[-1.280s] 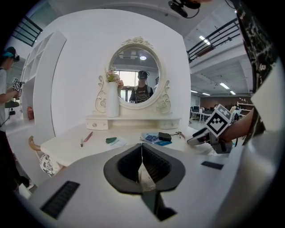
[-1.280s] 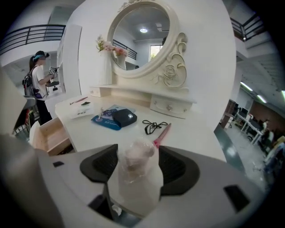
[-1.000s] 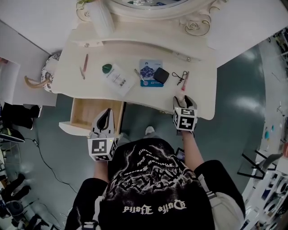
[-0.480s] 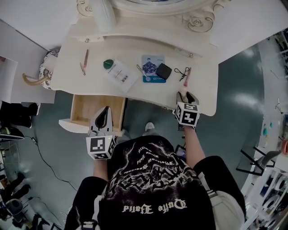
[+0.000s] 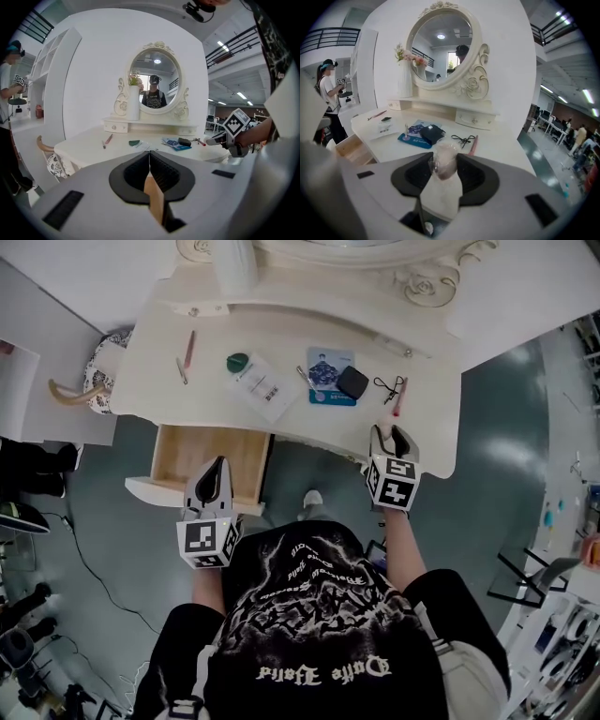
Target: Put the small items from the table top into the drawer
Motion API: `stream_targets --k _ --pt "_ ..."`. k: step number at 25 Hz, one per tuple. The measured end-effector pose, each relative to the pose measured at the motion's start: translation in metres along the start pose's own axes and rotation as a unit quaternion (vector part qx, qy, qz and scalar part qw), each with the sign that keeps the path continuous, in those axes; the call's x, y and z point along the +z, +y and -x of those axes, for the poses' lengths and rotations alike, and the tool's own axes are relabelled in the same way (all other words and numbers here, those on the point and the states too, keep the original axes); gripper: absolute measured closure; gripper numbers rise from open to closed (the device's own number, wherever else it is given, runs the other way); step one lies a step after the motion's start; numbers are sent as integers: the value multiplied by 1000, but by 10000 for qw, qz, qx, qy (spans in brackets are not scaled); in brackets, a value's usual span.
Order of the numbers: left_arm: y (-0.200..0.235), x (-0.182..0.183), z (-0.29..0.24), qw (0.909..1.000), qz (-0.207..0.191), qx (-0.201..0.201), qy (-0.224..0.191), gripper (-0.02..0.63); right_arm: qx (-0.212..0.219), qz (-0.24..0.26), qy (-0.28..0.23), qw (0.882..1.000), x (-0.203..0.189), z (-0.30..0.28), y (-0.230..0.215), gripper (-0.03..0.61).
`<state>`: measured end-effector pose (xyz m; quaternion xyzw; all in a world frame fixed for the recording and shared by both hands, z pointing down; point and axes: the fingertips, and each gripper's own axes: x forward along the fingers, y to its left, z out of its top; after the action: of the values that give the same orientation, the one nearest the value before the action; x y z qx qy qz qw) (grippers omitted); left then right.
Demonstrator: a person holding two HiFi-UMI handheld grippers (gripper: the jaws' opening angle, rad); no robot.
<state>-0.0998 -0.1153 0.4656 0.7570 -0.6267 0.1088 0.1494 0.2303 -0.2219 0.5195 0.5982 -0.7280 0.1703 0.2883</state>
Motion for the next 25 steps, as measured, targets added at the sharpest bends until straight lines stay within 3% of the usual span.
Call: stream_targets --k 14,25 --pt "48 -13 28 9992 239 313 -62 598 714 641 -312 9949 30 14 93 417" --pt "94 -18 44 9987 220 465 6 598 1399 1065 -405 9836 41 10 185 419"
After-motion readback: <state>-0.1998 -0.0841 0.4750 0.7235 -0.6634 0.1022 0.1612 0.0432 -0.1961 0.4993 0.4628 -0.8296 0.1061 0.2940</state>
